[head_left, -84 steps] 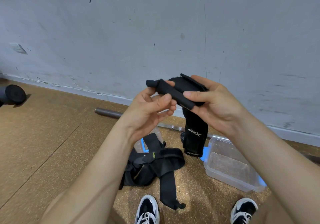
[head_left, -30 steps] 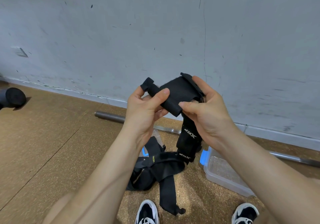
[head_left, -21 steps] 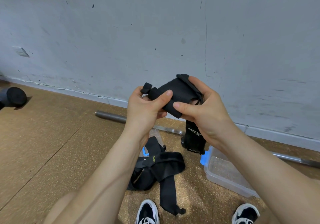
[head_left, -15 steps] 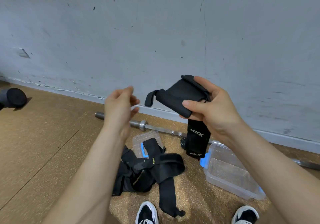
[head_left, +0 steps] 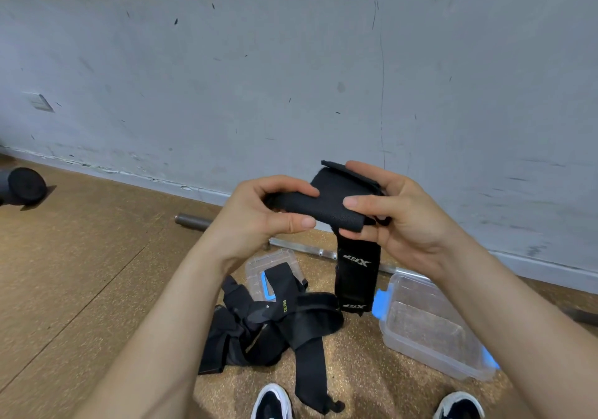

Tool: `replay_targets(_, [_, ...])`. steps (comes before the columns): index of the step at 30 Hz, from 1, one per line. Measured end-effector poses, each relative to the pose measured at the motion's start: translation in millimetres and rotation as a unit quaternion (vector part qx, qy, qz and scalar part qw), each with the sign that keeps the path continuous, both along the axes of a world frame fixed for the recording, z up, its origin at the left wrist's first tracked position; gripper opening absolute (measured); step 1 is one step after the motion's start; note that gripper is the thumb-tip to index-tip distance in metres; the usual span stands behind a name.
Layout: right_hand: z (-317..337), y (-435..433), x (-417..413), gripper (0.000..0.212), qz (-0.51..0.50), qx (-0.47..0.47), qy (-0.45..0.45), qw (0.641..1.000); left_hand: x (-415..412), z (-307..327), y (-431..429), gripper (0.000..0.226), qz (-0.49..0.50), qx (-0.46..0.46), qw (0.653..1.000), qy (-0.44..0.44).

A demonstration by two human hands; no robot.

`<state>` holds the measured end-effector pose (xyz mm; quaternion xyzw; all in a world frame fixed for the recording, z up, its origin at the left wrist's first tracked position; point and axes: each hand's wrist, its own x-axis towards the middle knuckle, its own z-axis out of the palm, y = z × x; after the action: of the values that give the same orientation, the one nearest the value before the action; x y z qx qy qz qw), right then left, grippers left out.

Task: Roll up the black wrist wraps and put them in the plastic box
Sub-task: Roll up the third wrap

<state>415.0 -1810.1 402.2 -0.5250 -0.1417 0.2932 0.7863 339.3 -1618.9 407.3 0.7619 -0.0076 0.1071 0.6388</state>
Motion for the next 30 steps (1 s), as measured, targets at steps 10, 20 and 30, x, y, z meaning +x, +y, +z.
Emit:
replay_targets(10, [-7, 3, -7, 0.057, 0.017, -0.027, -0.027, 0.999, 2, -4, 1, 0.021, -0.028, 0.067, 0.994, 0.078])
replay_targets(20, [-1, 8, -5, 0.031, -0.048, -0.032, -0.010, 0.998, 3, -2, -11, 0.020, 0.013, -0.030, 0.991, 0.132])
replay_targets(30, [-6, 9, -6, 0.036, -0.048, -0.105, -0.120, 0.986, 12, -10, -24, 0.016, 0.096, -0.060, 0.989, 0.097])
